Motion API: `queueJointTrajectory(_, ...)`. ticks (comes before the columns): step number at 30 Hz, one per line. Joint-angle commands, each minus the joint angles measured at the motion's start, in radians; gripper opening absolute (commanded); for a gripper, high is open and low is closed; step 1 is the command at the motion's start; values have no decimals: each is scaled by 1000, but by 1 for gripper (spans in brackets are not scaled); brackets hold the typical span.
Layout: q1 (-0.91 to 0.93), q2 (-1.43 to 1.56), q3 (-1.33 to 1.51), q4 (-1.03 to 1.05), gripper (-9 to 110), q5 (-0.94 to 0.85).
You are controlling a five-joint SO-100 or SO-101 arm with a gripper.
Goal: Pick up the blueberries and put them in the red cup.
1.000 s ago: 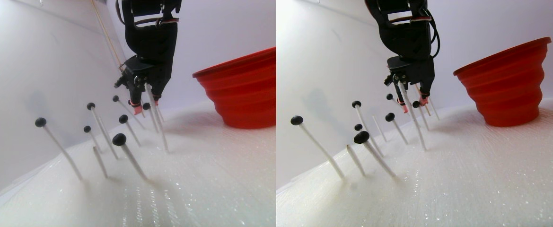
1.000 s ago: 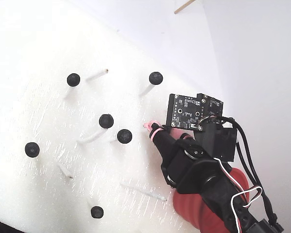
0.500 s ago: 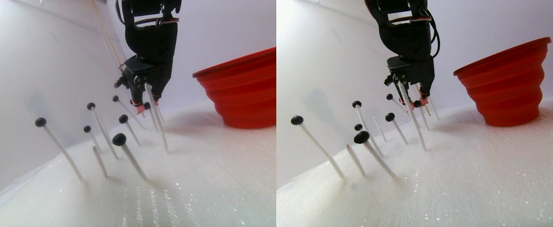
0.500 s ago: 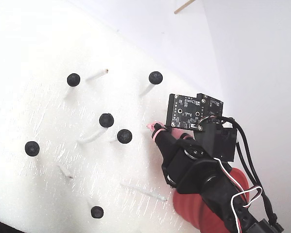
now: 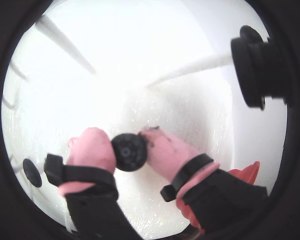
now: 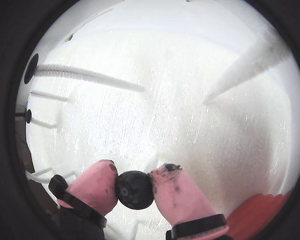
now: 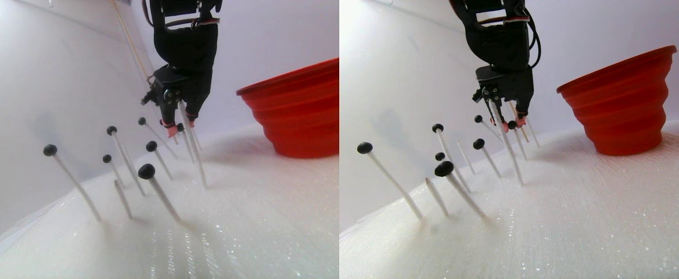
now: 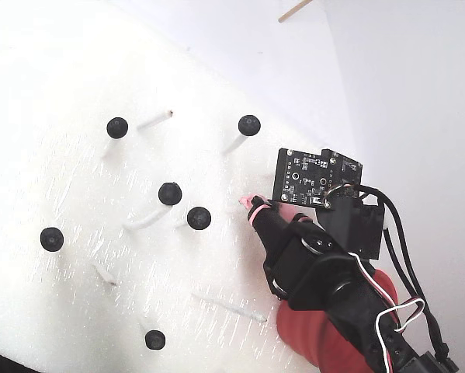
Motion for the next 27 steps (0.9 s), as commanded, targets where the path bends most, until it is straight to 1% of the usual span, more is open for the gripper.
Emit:
queueJointTrajectory(1, -55, 126, -3, 3, 11, 9)
queueJointTrajectory(16, -25, 232, 28, 87, 11, 12)
queueJointTrajectory(27, 11, 321, 46, 202, 11, 31)
